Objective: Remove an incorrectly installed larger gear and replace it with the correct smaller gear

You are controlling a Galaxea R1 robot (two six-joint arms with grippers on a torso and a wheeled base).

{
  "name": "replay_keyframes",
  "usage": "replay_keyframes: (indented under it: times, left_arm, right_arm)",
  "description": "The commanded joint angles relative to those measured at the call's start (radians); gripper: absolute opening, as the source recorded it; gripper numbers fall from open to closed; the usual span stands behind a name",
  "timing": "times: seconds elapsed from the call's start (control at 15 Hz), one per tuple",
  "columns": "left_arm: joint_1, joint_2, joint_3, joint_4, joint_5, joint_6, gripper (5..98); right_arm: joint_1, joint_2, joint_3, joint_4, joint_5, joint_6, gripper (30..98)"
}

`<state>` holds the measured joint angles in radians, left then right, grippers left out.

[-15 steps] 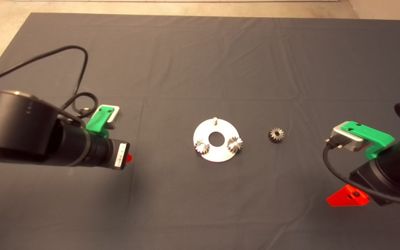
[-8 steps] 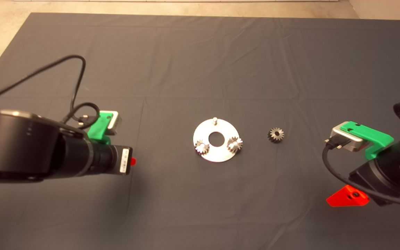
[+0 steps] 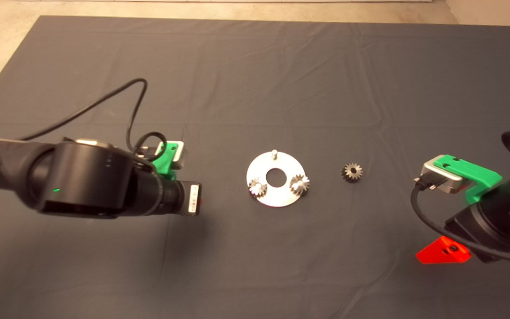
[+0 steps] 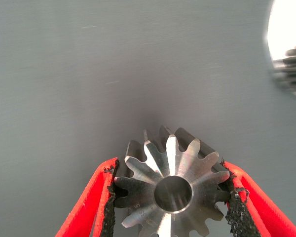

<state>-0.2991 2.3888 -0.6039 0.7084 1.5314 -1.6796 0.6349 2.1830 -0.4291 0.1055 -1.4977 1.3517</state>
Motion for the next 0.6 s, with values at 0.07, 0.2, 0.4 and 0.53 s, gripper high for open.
replay_keyframes:
  times: [0.07,0.2,0.4,0.53]
  left_arm:
    - [0.041,0.043,-0.036,0.114,0.095,-0.038,45.4]
    - [0.043,0.042,-0.046,0.119,0.097,-0.034,45.4]
    - [0.067,0.05,-0.051,0.156,0.127,-0.027,45.4]
    - [0.095,0.05,-0.074,0.178,0.127,-0.002,45.4]
  right_arm:
    - [0.02,-0.001,0.003,0.033,0.0,0.006,97.7]
    - [0.02,-0.001,0.001,0.033,0.0,0.006,97.7]
    - [0.02,-0.001,0.001,0.03,0.0,0.006,97.7]
    - [0.02,-0.001,0.003,0.03,0.0,0.006,97.7]
